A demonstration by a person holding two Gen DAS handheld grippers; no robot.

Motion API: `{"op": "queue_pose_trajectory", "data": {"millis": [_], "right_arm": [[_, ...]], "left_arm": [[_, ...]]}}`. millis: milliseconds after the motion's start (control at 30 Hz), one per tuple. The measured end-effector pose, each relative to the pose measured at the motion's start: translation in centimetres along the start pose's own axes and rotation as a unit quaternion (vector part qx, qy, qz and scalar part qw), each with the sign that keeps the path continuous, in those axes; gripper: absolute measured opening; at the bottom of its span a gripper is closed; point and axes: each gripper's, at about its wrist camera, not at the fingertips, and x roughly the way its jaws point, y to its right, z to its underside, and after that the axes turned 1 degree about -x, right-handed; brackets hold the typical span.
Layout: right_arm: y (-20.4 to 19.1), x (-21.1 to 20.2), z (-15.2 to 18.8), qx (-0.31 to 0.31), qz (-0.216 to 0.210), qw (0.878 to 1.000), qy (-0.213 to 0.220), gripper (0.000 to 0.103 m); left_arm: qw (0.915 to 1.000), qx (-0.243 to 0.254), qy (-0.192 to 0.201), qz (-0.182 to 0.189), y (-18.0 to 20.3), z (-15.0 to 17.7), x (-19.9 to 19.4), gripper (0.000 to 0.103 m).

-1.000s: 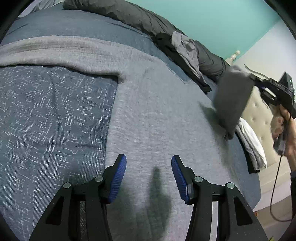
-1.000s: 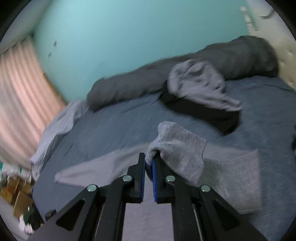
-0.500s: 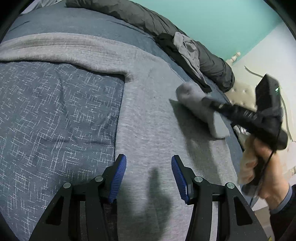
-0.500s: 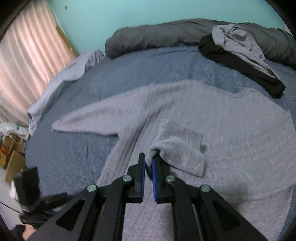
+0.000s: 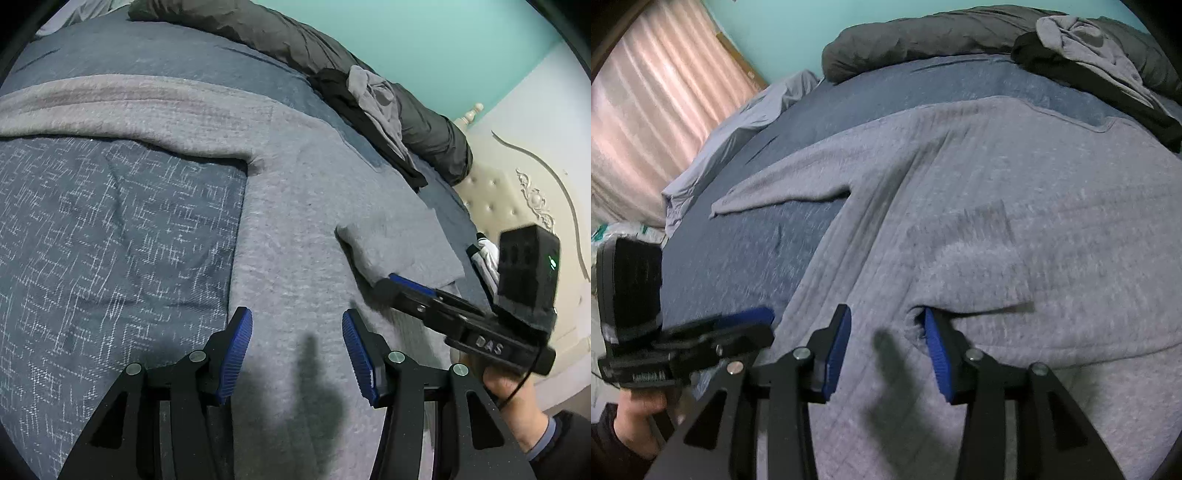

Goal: Fold clothes

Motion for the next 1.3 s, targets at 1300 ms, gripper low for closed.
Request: {"op": "queue_pose_trajectory", "data": {"millis": [1300], "right_arm": [[-0.3, 2.2, -1.0, 0.042, -0.038, 0.998, 0.032, 0.057]], "left_arm": [[0.999, -0.029, 0.033, -0.003, -3.4, -1.3, -3.2, 0.058]]}}
